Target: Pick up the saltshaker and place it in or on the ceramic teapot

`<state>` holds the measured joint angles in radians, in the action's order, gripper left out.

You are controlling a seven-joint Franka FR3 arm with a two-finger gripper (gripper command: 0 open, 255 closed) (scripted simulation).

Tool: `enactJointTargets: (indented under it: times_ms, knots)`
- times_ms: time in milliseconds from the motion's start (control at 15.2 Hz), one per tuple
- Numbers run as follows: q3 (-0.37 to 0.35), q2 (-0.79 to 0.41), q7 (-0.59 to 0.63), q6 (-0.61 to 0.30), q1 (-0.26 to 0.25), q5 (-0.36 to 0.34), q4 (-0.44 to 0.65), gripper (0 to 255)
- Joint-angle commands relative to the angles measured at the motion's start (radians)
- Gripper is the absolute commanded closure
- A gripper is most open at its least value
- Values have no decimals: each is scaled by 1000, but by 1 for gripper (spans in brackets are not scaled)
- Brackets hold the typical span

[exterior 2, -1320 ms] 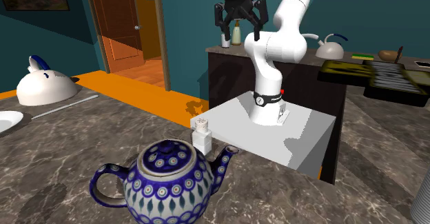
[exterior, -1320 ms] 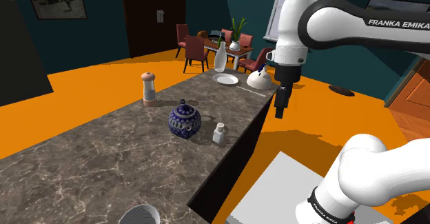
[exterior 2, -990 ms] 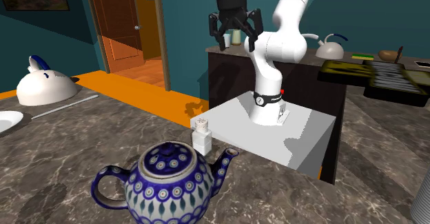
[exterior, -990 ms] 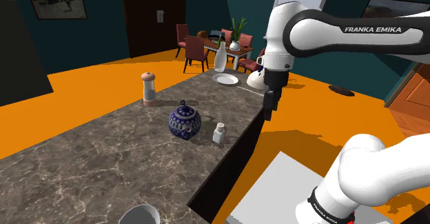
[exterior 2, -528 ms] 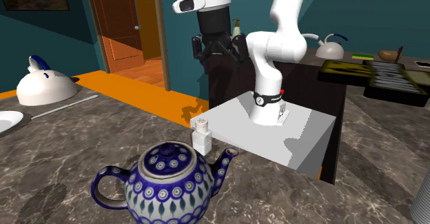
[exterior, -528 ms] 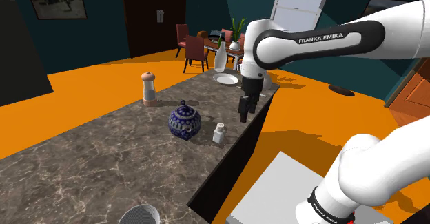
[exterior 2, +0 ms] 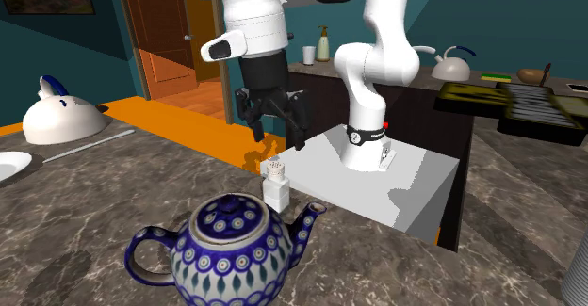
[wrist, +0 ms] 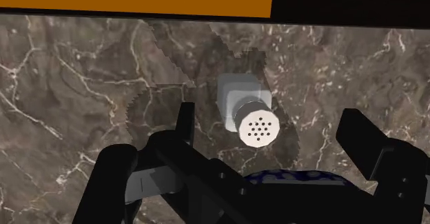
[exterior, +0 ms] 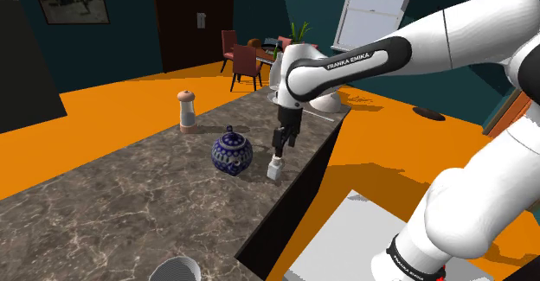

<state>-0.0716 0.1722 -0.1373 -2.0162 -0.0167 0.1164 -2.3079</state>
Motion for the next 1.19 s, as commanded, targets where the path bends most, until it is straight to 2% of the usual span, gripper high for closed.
enactJointTargets:
  times_ms: [0, 132, 660, 1122]
  knots:
    - [-4, -80, 3, -56, -3, 5, 36, 0]
    - [-6, -135, 4, -85, -4, 6, 69, 0]
    - [-11, -181, 2, -189, -10, 12, 12, 0]
    - [-11, -181, 2, -189, -10, 12, 12, 0]
